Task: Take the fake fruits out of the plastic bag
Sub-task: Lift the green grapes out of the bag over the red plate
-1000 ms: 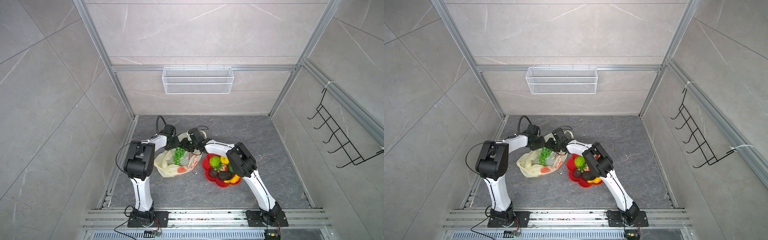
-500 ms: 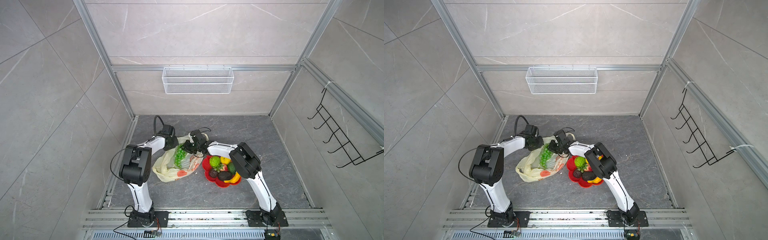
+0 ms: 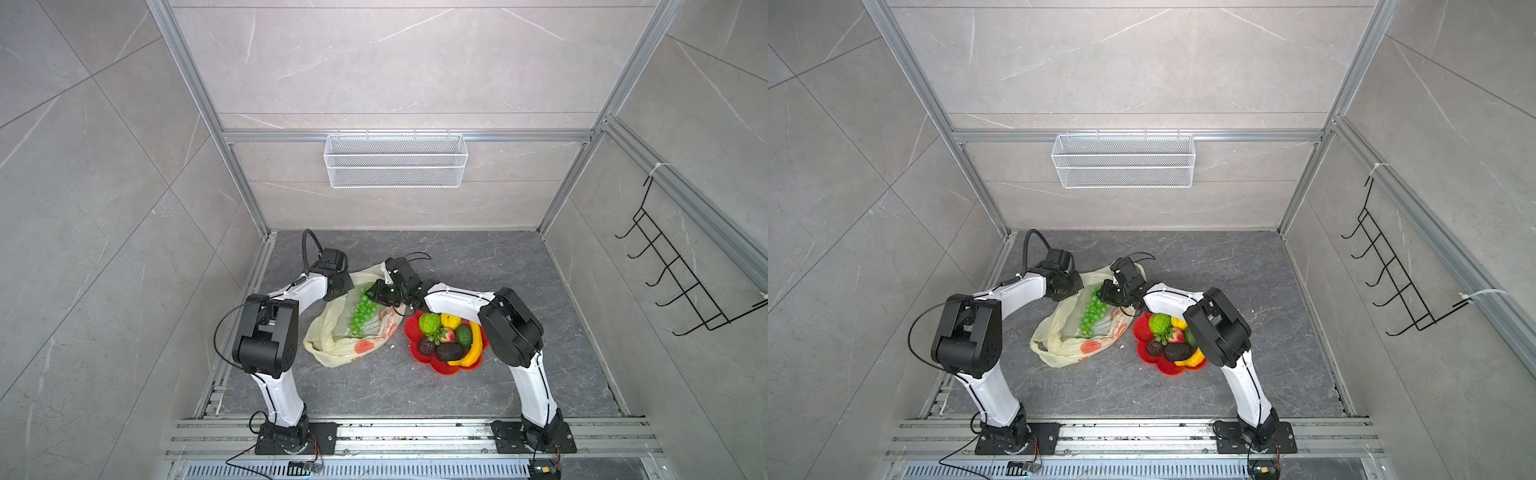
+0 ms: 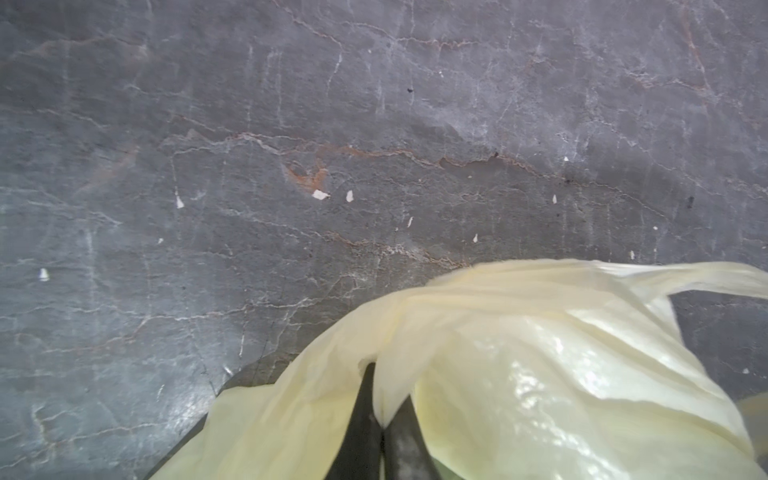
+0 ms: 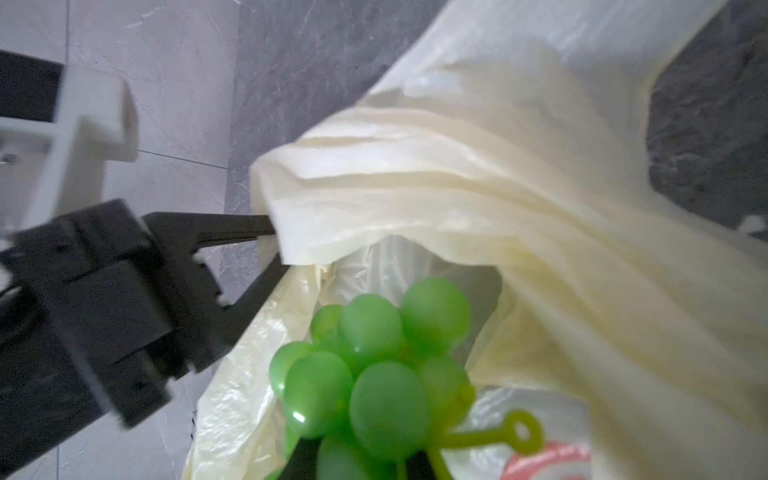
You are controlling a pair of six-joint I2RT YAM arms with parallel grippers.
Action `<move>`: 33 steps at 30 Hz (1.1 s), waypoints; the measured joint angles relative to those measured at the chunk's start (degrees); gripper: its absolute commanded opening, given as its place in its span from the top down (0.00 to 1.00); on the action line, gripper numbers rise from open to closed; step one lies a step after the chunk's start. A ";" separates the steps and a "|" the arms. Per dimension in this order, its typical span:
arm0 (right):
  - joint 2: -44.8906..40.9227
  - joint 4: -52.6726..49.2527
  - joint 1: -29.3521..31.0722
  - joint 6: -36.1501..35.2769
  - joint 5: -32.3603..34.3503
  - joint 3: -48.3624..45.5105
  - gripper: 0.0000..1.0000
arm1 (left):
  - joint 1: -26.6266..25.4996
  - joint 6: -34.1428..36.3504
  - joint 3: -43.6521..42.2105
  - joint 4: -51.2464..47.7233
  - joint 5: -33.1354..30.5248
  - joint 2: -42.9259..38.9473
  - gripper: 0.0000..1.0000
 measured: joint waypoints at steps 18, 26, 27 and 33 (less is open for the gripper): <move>-23.76 -13.66 -1.01 -5.66 11.13 -4.52 0.78 | 0.00 2.97 -11.67 6.69 0.00 -5.86 1.00; -31.54 -18.58 -2.95 -5.68 15.47 -12.17 0.78 | 0.00 5.42 -17.59 10.73 -1.11 -9.90 1.00; -32.22 -19.30 -2.95 -5.68 15.80 -13.11 0.78 | 0.00 5.60 -17.68 11.13 -1.18 -9.97 1.00; -34.56 -22.91 -2.91 -5.60 17.49 -17.40 0.78 | 0.00 6.05 -17.79 12.92 -1.16 -9.97 1.00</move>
